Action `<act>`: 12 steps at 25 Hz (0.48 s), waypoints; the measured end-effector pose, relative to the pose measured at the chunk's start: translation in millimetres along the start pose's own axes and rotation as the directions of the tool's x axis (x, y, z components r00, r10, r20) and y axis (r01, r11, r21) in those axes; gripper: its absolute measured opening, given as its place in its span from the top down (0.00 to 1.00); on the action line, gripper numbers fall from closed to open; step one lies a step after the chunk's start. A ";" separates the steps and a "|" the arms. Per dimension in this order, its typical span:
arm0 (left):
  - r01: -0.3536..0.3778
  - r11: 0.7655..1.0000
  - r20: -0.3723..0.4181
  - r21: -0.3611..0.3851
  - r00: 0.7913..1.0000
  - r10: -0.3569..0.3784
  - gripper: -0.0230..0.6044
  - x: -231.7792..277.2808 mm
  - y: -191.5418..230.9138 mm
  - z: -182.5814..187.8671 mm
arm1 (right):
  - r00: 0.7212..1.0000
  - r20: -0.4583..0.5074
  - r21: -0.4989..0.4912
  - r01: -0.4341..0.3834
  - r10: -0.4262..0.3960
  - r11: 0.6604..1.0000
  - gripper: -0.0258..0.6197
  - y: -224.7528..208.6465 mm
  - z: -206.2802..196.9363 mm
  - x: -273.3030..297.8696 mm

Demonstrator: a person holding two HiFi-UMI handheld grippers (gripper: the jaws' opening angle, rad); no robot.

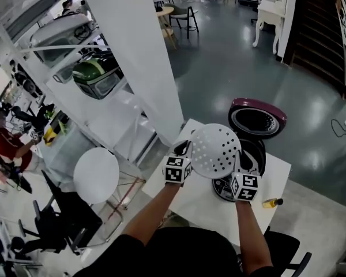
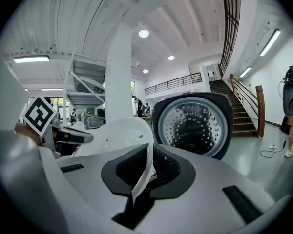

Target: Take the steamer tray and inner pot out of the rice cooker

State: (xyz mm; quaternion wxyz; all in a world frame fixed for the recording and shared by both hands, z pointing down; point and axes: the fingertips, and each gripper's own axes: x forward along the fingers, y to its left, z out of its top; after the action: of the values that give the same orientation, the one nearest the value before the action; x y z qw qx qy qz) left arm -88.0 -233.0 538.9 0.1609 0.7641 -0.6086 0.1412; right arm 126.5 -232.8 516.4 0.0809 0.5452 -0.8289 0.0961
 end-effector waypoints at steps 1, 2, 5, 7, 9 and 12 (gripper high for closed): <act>-0.002 1.000 0.001 -0.002 1.000 0.002 0.91 -2.2 12.8 0.2 | 1.000 -0.014 -0.003 -0.001 0.001 1.000 0.92 10.8 -1.9 7.8; -0.004 1.000 -0.001 -0.003 1.000 0.004 0.91 -4.5 27.1 -0.8 | 1.000 -0.030 -0.004 -0.002 0.002 1.000 0.92 22.8 -4.6 16.4; -0.020 1.000 -0.020 -0.019 1.000 0.019 0.91 -10.6 69.0 -9.5 | 0.997 -0.070 0.007 -0.014 0.014 1.000 0.92 59.3 -13.9 39.3; -0.030 0.999 -0.028 -0.037 0.999 0.029 0.91 -13.9 92.6 -16.5 | 0.996 -0.091 0.009 -0.025 0.026 1.000 0.92 80.3 -20.1 50.1; -0.033 0.998 -0.032 -0.050 0.999 0.031 0.91 -14.3 115.2 -20.7 | 0.994 -0.109 0.003 -0.031 0.031 1.000 0.92 99.1 -24.7 62.6; -0.023 0.998 -0.046 -0.064 0.999 0.020 0.91 -10.7 142.7 -28.5 | 0.989 -0.146 -0.008 -0.027 0.025 1.000 0.92 120.5 -35.1 81.1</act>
State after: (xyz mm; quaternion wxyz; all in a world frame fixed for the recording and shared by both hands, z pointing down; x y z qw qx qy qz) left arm -230.1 -241.2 571.0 0.1975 0.7485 -0.6173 0.1405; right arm -15.0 -249.5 561.2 0.1425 0.5255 -0.8282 0.1328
